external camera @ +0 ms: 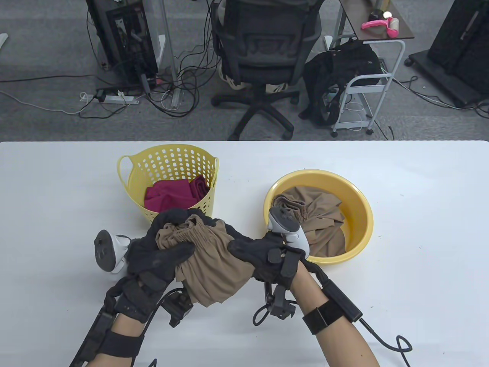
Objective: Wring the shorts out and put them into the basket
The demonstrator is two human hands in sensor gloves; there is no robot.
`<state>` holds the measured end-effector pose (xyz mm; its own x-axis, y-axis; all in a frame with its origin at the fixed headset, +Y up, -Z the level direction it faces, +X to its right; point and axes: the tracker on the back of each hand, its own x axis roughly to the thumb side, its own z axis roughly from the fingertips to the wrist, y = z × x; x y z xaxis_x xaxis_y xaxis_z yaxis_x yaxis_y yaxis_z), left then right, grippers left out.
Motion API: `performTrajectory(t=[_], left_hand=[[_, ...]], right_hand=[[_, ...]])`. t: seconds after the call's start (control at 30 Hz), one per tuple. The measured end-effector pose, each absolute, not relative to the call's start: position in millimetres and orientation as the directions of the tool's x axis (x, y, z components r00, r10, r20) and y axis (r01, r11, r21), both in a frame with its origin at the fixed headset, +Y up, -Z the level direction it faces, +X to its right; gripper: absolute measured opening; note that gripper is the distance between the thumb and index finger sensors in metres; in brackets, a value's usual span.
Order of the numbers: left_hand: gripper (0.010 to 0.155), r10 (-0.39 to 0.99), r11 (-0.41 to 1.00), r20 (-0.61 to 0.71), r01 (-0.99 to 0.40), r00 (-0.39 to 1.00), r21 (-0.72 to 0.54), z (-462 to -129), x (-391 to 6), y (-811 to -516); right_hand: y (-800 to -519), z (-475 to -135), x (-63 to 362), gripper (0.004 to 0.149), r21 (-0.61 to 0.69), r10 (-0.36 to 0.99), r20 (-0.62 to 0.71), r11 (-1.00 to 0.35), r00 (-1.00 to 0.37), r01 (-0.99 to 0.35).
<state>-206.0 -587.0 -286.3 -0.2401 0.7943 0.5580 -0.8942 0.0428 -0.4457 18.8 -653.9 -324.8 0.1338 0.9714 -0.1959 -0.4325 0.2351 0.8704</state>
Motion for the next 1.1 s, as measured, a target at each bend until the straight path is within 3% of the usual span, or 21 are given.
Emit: performTrajectory(t=[0.17,0.57,1.1], left_hand=[[0.062,0.793,0.081,0.569,-0.889,-0.217,-0.452,-285,-199,-584],[0.061,0.795,0.151,0.586,-0.884,-0.158,-0.443,-282,-192,-586],[0.062,0.804,0.195,0.59,-0.908,-0.069,-0.372,-281,-198,-590]], right_hand=[[-655,-318,15,0.126,0.911,0.962,-0.237,0.268,0.133,-0.313],[-655,-316,18,0.121,0.93,0.983,-0.168,0.183,0.073,-0.317],[-636,-317,27,0.095,0.831,0.997,0.079,-0.072,-0.01,-0.552]])
